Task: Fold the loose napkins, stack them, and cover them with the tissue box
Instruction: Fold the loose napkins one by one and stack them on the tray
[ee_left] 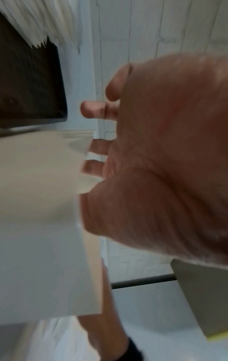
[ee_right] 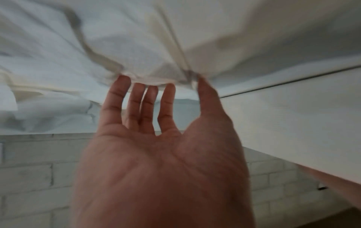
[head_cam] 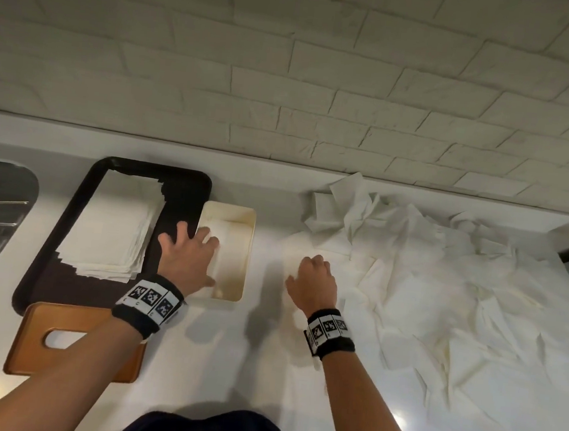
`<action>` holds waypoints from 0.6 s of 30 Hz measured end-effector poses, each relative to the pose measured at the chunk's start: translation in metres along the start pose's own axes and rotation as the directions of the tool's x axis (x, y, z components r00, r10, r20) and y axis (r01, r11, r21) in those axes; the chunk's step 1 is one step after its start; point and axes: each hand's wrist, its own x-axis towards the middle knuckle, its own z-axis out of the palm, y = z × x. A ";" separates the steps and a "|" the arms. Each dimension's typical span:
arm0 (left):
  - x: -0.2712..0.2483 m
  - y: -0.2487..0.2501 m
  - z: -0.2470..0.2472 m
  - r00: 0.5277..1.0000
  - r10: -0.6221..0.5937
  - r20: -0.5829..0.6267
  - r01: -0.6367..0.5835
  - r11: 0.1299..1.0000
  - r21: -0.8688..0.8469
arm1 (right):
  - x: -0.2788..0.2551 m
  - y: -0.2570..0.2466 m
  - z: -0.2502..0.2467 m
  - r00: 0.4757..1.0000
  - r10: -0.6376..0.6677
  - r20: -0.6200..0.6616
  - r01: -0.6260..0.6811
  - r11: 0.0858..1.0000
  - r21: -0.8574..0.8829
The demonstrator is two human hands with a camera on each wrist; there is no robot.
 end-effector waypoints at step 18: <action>-0.036 0.064 -0.070 0.991 0.053 -0.123 -0.124 0.011 -0.992 | -0.072 -0.030 -0.084 0.993 -0.079 0.092 -0.095 -0.040 0.995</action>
